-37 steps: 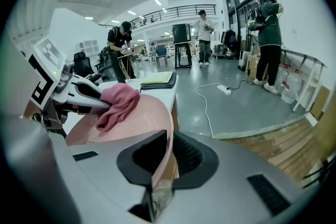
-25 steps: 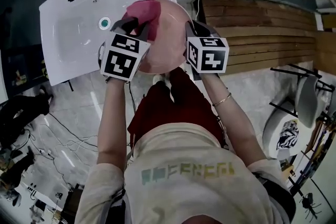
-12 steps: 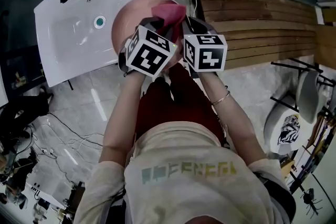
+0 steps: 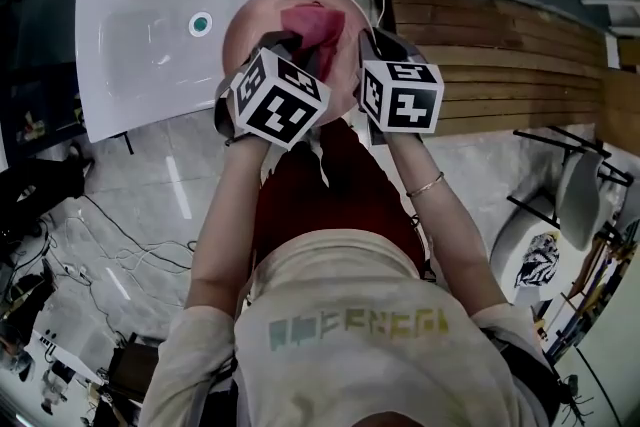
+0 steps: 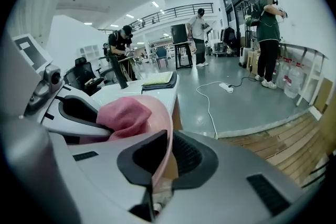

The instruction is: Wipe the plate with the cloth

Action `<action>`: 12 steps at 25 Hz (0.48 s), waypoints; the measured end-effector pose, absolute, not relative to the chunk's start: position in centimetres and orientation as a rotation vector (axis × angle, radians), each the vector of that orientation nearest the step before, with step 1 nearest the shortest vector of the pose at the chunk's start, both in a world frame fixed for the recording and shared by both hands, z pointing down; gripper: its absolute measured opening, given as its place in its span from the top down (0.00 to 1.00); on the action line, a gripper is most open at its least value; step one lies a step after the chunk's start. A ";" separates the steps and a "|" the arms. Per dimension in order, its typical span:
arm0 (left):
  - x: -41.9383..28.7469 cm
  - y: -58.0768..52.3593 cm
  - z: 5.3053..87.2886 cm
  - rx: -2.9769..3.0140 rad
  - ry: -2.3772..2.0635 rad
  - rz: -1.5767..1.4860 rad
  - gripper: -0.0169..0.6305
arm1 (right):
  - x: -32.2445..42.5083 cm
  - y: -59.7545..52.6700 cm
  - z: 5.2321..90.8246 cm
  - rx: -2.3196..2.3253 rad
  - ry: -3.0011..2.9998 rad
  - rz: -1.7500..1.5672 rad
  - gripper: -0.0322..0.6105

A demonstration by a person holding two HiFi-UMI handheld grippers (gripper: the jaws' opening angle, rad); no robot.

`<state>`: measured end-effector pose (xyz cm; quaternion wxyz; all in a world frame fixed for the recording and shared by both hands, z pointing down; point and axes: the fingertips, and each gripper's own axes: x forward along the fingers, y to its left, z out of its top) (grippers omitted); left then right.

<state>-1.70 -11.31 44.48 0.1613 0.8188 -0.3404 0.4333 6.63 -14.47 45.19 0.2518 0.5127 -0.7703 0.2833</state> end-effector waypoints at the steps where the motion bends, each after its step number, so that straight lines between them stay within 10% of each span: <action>1: -2.3 -11.2 44.5 2.327 -0.983 1.241 0.87 | 6.6 -14.5 45.2 1.394 -2.095 0.767 0.86; 12: -8.1 -10.5 44.8 2.236 -1.133 1.325 0.87 | 6.3 -14.3 45.2 1.411 -2.083 0.762 0.86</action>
